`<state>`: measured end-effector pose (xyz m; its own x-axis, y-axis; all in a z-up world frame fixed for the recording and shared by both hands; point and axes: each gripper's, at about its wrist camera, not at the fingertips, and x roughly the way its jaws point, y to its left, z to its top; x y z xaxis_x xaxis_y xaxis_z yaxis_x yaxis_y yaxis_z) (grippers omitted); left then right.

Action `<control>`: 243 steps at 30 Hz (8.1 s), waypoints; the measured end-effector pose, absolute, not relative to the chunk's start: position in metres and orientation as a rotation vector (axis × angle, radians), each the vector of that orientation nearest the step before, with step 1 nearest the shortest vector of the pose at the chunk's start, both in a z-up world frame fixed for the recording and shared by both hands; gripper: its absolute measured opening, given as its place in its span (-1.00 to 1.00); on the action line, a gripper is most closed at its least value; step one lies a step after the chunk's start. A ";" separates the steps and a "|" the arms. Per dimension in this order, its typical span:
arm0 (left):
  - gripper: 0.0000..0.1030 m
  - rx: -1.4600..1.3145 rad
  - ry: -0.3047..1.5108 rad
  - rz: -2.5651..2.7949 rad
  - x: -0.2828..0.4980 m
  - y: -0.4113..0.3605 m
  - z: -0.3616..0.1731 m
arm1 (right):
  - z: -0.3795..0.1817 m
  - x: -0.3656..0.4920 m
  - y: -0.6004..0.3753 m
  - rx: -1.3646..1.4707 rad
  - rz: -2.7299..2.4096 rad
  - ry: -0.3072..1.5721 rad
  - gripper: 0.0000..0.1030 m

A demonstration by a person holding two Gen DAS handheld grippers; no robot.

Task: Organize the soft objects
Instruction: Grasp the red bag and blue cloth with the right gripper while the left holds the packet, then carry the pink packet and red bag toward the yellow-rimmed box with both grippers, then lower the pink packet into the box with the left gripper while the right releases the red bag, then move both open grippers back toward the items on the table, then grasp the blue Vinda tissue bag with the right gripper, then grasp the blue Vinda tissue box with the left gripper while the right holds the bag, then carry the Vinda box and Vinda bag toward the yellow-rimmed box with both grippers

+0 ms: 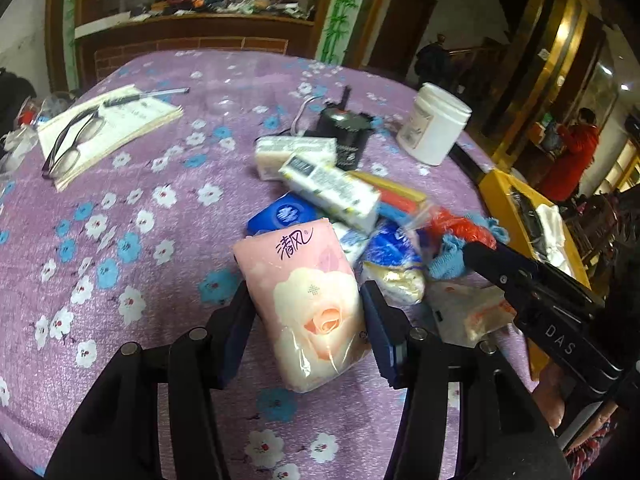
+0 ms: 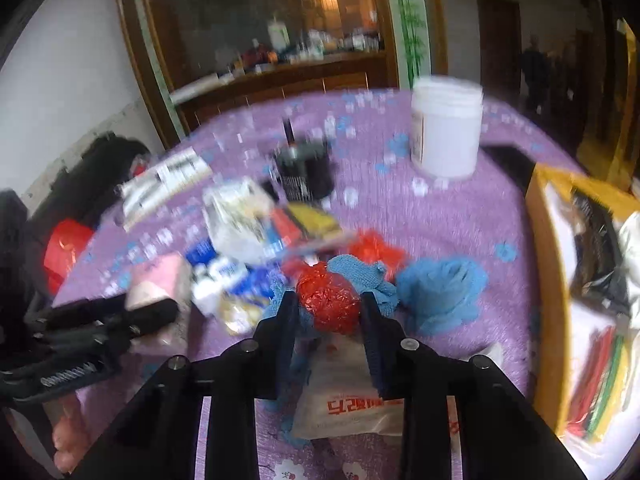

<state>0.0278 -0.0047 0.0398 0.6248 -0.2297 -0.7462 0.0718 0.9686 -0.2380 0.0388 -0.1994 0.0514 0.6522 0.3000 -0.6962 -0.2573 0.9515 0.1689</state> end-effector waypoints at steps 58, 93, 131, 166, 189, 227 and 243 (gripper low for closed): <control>0.01 0.134 0.561 -0.136 -0.016 -0.064 0.066 | 0.089 -0.007 -0.262 0.268 0.251 0.593 -0.36; 0.01 0.142 0.832 -0.761 -0.022 -0.287 0.064 | 0.061 -0.055 -0.454 0.465 -0.259 0.707 -0.33; 0.34 -0.047 0.788 -0.476 0.000 -0.127 0.106 | 0.124 -0.067 -0.349 0.344 0.012 0.540 0.02; 0.34 -0.279 0.985 -0.076 0.083 0.044 0.042 | 0.035 0.081 -0.124 0.109 0.485 1.021 -0.32; 0.37 -0.119 1.048 0.004 0.085 0.019 0.017 | 0.051 0.079 -0.166 0.267 0.508 0.933 -0.32; 0.00 -0.029 0.719 -0.072 0.047 -0.006 0.064 | 0.068 0.068 -0.169 0.257 0.477 0.831 -0.32; 0.00 -0.035 0.740 -0.104 0.047 -0.011 0.062 | 0.064 0.074 -0.180 0.336 0.505 0.855 -0.32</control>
